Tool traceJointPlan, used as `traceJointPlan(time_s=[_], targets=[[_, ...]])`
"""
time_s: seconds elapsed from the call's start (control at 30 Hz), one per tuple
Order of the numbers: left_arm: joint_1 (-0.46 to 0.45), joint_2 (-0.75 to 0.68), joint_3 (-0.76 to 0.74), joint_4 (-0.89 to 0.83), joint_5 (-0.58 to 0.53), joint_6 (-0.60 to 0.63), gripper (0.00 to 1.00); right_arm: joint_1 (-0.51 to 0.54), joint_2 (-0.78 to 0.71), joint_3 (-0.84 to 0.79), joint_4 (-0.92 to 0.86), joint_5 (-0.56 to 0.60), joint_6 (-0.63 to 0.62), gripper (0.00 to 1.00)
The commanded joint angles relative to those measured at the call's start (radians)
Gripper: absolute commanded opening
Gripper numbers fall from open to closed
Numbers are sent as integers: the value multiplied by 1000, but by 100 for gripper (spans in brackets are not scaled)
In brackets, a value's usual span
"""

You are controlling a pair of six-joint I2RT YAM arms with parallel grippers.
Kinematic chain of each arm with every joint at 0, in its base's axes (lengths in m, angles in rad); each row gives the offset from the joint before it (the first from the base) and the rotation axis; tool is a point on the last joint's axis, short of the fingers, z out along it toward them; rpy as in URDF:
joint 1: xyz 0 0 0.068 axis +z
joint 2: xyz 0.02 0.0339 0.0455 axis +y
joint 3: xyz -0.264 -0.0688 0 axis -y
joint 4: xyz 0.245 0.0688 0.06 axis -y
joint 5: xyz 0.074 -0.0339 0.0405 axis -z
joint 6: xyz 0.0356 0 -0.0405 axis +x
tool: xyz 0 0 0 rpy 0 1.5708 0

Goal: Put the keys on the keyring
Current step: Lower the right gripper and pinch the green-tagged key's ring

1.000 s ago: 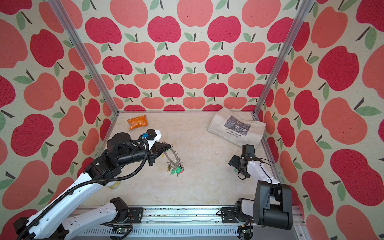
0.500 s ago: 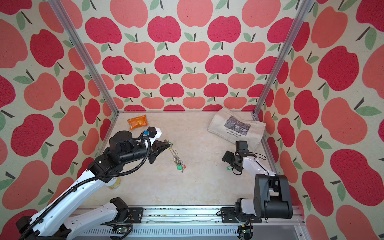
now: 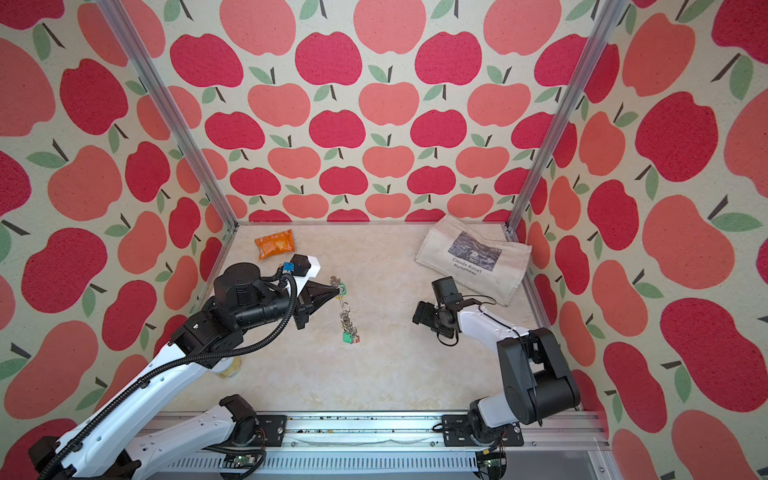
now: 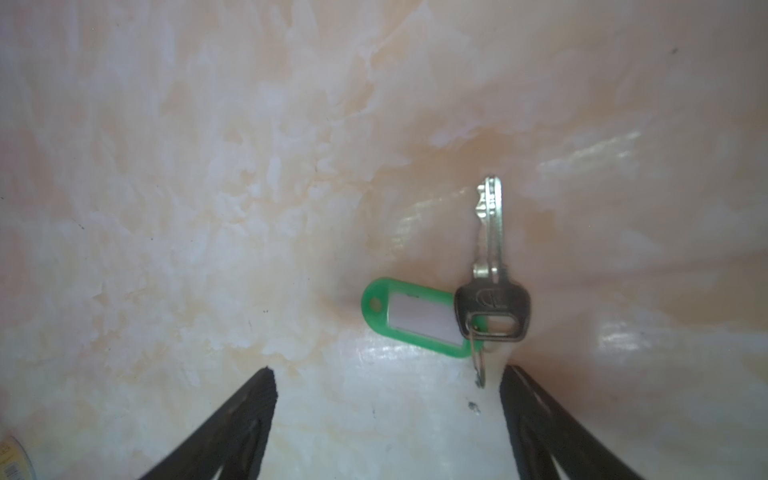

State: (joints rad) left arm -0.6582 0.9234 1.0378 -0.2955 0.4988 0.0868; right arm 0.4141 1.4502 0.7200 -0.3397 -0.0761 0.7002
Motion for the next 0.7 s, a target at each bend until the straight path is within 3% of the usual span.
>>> traceJointPlan(time_s=[0.0, 0.07, 0.23, 0.37, 0.67], targets=[[6, -27, 33, 35, 20, -20, 0, 19, -73, -31, -156, 113, -9, 86], [5, -28, 33, 38, 24, -22, 0, 28, -141, -66, -155, 152, 1, 83], [5, -23, 28, 42, 37, -12, 0, 54, -253, -142, -86, 222, -28, 62], [10, -24, 27, 46, 44, -7, 0, 71, -236, -160, -17, 256, -60, 56], [23, -56, 13, 50, 50, -10, 0, 81, -157, -136, 74, 303, -134, 31]])
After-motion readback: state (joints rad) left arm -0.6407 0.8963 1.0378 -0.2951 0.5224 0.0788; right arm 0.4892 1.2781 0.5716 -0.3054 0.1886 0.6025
